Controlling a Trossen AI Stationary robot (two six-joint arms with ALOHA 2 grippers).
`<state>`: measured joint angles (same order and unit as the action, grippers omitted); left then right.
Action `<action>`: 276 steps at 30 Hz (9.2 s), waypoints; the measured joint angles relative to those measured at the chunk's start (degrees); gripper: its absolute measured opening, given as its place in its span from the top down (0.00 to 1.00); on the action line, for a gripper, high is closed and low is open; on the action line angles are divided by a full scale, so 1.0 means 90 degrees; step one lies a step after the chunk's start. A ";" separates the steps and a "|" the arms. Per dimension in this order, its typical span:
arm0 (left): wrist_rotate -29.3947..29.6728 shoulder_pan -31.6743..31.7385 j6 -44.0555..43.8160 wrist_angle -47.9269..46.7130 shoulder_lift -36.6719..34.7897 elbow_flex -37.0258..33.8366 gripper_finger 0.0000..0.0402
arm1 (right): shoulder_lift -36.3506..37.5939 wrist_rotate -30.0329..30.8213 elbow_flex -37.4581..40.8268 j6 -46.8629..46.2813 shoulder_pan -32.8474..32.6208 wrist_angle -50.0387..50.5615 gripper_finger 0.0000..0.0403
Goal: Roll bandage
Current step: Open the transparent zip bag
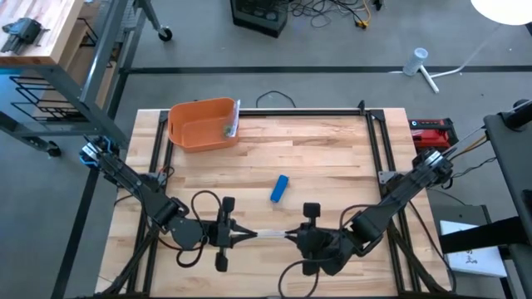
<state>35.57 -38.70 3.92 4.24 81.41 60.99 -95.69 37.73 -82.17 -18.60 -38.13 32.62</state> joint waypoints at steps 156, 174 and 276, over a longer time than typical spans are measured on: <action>-0.0119 -0.0406 0.0682 0.0517 -0.0353 -0.0002 1.00 | 0.0359 -0.0193 0.0000 -0.0843 -0.0554 0.0393 0.71; -0.0117 -0.0406 0.0682 0.0514 -0.0353 -0.0002 1.00 | 0.0368 -0.0170 0.0000 -0.0756 -0.0525 0.0107 0.89; 0.2562 0.0778 0.0084 0.1979 0.0613 -0.0696 1.00 | 0.0142 -0.0026 -0.0002 -0.1235 0.0377 0.0132 0.99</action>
<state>58.63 -31.70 4.68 22.05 86.93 54.73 -94.41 37.50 -82.19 -29.72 -34.73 33.80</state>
